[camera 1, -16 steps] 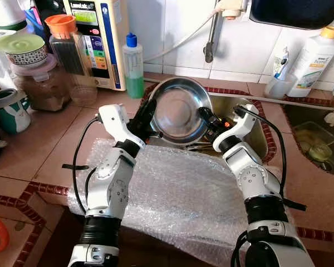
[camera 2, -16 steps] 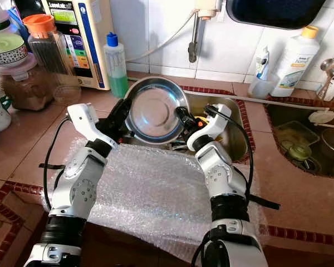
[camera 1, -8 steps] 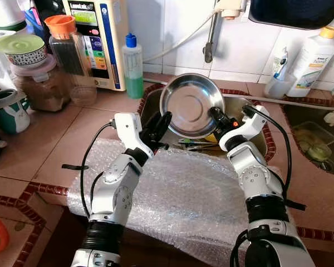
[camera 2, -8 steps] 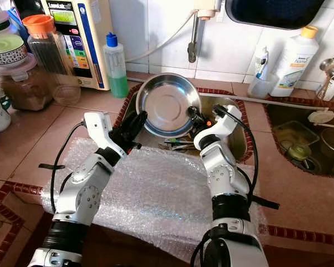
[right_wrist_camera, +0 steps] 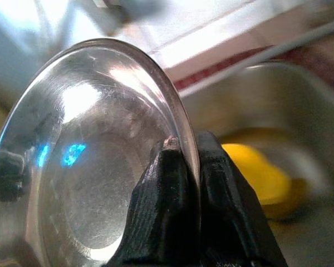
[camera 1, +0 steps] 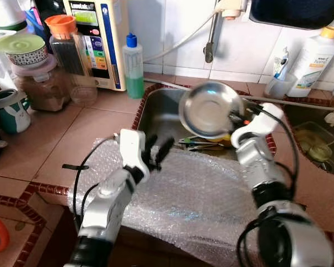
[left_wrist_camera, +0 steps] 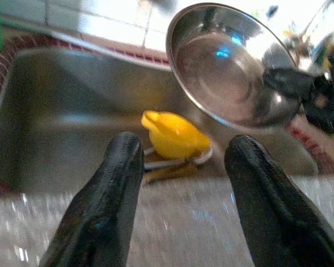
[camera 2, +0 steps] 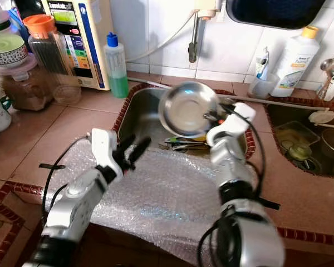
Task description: Kitchen organization
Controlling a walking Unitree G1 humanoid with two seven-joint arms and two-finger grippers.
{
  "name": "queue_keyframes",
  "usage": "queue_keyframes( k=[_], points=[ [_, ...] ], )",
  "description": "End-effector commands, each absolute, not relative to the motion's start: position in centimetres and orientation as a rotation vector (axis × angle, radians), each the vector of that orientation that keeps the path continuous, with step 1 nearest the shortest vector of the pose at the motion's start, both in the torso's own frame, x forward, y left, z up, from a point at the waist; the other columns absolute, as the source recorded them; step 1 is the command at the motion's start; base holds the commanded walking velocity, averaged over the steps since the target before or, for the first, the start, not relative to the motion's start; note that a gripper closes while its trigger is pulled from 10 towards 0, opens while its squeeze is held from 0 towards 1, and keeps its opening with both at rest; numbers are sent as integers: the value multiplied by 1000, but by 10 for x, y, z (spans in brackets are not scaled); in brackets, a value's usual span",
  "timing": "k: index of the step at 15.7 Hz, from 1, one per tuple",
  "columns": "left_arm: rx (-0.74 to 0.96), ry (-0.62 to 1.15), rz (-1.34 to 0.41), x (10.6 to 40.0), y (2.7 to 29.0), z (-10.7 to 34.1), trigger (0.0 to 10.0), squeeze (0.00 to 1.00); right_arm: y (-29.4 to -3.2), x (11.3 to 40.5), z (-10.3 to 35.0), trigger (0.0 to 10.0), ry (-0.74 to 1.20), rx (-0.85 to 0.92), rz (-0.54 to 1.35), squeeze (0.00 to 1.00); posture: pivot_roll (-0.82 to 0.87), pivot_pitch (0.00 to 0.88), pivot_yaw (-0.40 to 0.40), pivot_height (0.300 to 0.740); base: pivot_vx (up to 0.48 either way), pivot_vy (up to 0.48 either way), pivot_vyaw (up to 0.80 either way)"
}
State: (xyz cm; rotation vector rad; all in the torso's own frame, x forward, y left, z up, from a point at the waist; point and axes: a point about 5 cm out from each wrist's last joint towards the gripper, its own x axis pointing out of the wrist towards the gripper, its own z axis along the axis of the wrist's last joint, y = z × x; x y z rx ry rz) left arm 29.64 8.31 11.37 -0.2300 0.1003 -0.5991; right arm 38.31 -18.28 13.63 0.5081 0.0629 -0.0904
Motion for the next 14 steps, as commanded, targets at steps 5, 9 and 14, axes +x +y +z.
queue_keyframes(
  k=[5, 9, 14],
  points=[
    [-159, 86, -629, 286, 85, 115, 10000, 1000, -209, 379, 119, 0, 159, 422, -267, 0, 122, 0, 31, 740, 0, 0, 0],
    [-92, 134, -660, 282, 83, 113, 10000, 1000, -212, 365, 88, 588, 288, 374, -303, 0, 147, 0, 30, 740, 0, 0, 0],
    [-62, 165, -683, 277, 83, 108, 10000, 1000, -204, 365, 84, 10000, 317, 285, -266, 0, 143, 0, 39, 740, 0, 0, 0]
  ],
)
